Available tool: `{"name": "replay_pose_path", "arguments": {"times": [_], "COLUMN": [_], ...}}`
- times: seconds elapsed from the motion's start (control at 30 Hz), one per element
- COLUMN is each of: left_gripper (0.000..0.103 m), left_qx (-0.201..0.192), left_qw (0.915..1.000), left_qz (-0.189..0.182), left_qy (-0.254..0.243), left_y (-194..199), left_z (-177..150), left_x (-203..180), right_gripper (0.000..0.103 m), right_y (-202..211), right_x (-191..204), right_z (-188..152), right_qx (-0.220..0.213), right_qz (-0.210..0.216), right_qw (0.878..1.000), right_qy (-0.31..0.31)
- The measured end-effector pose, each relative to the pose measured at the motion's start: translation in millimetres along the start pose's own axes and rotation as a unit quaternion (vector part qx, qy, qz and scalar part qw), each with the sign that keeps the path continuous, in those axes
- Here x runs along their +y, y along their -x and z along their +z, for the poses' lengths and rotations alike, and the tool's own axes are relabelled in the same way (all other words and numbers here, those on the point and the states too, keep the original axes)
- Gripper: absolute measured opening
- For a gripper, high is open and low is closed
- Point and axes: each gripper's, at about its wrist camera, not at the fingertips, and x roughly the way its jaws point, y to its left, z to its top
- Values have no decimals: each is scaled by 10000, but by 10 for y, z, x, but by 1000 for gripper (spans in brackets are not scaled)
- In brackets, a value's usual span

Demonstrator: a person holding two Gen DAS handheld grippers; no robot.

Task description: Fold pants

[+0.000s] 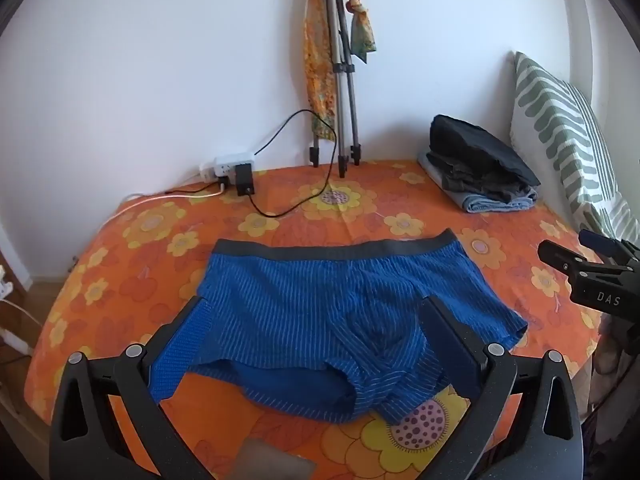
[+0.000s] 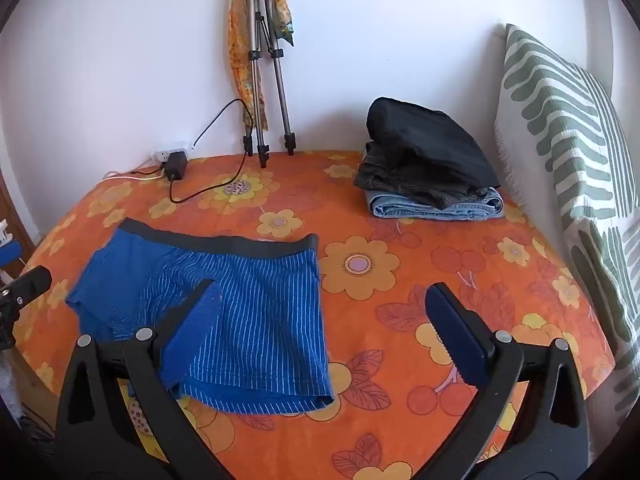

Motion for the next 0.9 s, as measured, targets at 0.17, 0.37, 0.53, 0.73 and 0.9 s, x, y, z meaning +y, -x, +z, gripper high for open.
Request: {"name": "replay_pose_path", "arguments": {"times": [0.17,0.37,0.53,0.73,0.9], "left_gripper": [103,103,103,103,103], "left_qx": [88,116,41,22,-23], "left_qw": [9999,9999,9999,9999,9999], "left_qz": [-27,-108,-103,-107,-128], "left_qy": [-105,-21,-19,8,11], "left_y": [-37,-70,-46,-42,-30], "left_z": [-63,-19,-4,-1,21], "left_x": [-94,-58,-49,-43,-39], "right_gripper": [103,103,103,103,103], "right_y": [-4,-83,-96,-100,-117], "right_x": [-142,20,60,77,66], "right_z": [5,-50,-99,-62,-41], "right_qx": [82,93,-15,17,106], "right_qz": [155,-95,-114,-69,0], "right_qw": [9995,9999,9998,9998,9998], "right_qy": [-249,45,142,175,170]}}
